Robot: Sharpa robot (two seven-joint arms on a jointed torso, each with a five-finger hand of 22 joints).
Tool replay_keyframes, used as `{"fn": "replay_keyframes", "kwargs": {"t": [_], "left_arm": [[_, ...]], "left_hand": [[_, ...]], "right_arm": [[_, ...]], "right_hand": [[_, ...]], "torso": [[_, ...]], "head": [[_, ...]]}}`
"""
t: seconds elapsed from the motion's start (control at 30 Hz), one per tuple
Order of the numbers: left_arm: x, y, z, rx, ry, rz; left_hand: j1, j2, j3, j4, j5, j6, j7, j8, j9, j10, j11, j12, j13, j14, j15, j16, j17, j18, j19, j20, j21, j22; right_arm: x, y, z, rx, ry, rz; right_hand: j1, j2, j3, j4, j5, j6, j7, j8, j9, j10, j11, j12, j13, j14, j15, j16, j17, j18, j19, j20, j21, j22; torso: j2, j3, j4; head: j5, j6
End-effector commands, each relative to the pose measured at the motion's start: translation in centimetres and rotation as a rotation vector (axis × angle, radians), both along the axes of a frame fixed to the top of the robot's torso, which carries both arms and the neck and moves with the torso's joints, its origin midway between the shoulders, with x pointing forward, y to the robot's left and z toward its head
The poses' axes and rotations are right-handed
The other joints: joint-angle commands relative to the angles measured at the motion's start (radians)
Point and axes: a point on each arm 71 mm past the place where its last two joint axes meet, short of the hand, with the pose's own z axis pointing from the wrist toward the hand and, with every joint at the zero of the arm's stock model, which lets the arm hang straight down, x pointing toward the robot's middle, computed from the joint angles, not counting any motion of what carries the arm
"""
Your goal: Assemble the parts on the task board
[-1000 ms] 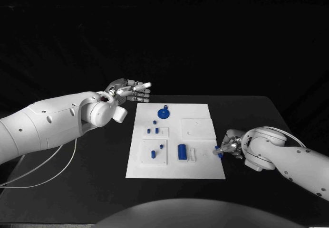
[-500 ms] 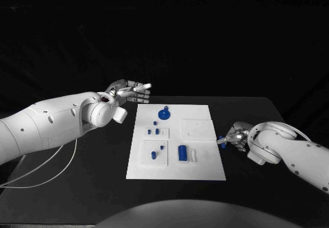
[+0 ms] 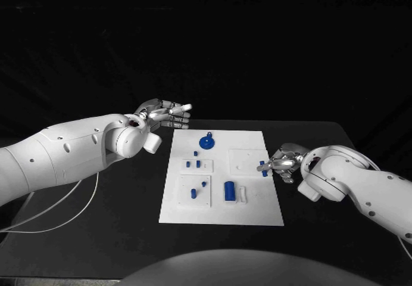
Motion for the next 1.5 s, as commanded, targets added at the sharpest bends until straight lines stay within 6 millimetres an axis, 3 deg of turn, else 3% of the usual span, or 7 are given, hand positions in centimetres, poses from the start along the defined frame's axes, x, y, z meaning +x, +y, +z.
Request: {"fn": "replay_keyframes", "kwargs": {"t": [0.03, 0.27, 0.37, 0.6, 1.13, 1.5], "left_arm": [[0.0, -0.5, 0.0, -0.008, 0.001, -0.023], [-0.1, -0.7, 0.0, -0.009, 0.005, -0.033], [-0.2, -0.7, 0.0, -0.008, 0.003, -0.035], [-0.2, -0.7, 0.0, -0.007, 0.003, -0.037], [-0.2, -0.6, 0.0, -0.007, 0.003, -0.037], [-0.2, -0.6, 0.0, -0.006, 0.006, -0.039]], "left_hand": [[0.002, 0.004, 0.000, 0.001, -0.004, -0.008, -0.003, -0.001, -0.001, -0.003, -0.002, 0.000, 0.001, 0.006, 0.000, -0.002, 0.000, 0.005, -0.001, -0.001, 0.002, 0.000], [0.002, 0.004, -0.001, 0.001, -0.004, -0.008, -0.003, -0.001, -0.001, -0.003, -0.002, 0.000, 0.001, 0.004, 0.000, -0.003, 0.000, 0.005, -0.002, -0.001, 0.001, 0.000], [0.004, 0.007, 0.000, 0.000, -0.004, -0.009, -0.003, -0.001, -0.001, -0.003, -0.002, 0.000, 0.001, 0.006, 0.000, -0.002, 0.000, 0.005, -0.002, -0.001, 0.002, 0.000], [0.004, 0.007, 0.000, -0.001, -0.004, -0.009, -0.003, -0.001, -0.001, -0.003, -0.002, 0.000, 0.001, 0.005, 0.000, -0.002, 0.000, 0.005, -0.001, -0.001, 0.002, 0.000], [0.001, 0.009, -0.004, -0.004, -0.004, -0.008, -0.002, -0.001, -0.001, -0.003, -0.002, 0.000, 0.001, 0.004, 0.000, -0.003, 0.000, 0.005, -0.001, -0.001, 0.002, 0.000], [-0.001, 0.011, -0.005, -0.005, -0.004, -0.008, -0.003, -0.001, -0.001, -0.003, -0.002, 0.000, 0.001, 0.005, 0.000, -0.003, 0.000, 0.005, -0.001, -0.001, 0.002, 0.000]], "right_arm": [[-0.4, 1.4, -0.4, 0.062, 0.049, 0.047], [-1.2, 2.9, -2.1, 0.056, 0.110, 0.092], [-1.6, 3.6, -2.8, 0.047, 0.128, 0.114], [-2.3, 4.3, -4.1, -0.007, 0.150, 0.147], [-2.3, 4.6, -4.6, -0.043, 0.144, 0.140], [-2.4, 4.7, -5.2, -0.063, 0.162, 0.145]], "right_hand": [[0.015, 0.011, 0.133, -0.144, 0.013, 0.006, -0.001, 0.003, 0.001, 0.009, -0.005, 0.001, -0.001, 0.002, 0.001, 0.006, -0.001, -0.010, 0.051, 0.002, 0.002, 0.076], [0.016, 0.023, 0.106, -0.154, 0.032, 0.005, -0.001, 0.003, -0.001, 0.008, -0.005, 0.002, -0.002, 0.001, 0.001, 0.007, 0.000, -0.010, 0.050, 0.003, -0.002, 0.076], [0.015, 0.023, 0.100, -0.156, 0.041, 0.006, -0.001, 0.003, -0.001, 0.008, -0.005, 0.001, -0.002, 0.002, 0.001, 0.007, 0.000, -0.010, 0.050, 0.003, -0.002, 0.076], [0.016, 0.030, 0.069, -0.159, 0.044, 0.008, -0.003, 0.003, 0.000, 0.009, -0.006, 0.001, -0.003, 0.002, 0.000, 0.007, 0.000, -0.012, 0.051, 0.002, -0.004, 0.076], [0.019, 0.040, 0.002, -0.141, 0.037, 0.009, -0.012, 0.003, 0.002, 0.012, -0.009, 0.002, -0.001, 0.002, -0.001, 0.009, 0.001, -0.016, 0.051, 0.000, -0.005, 0.075], [0.018, 0.041, -0.010, -0.134, 0.032, 0.009, -0.015, 0.003, -0.001, 0.012, -0.010, 0.002, -0.001, 0.003, -0.002, 0.009, 0.001, -0.017, 0.051, 0.000, -0.007, 0.074]], "torso": [[0.000, -0.0005, 0.0010], [0.001, -0.0013, 0.0018], [0.001, 0.0006, -0.0009], [0.000, 0.0003, -0.0002], [0.000, 0.0005, -0.0007], [0.000, 0.0003, -0.0009]], "head": [[0.003, 0.000], [0.005, -0.002], [0.006, -0.003], [0.008, -0.005], [0.011, -0.008], [0.015, -0.011]]}}
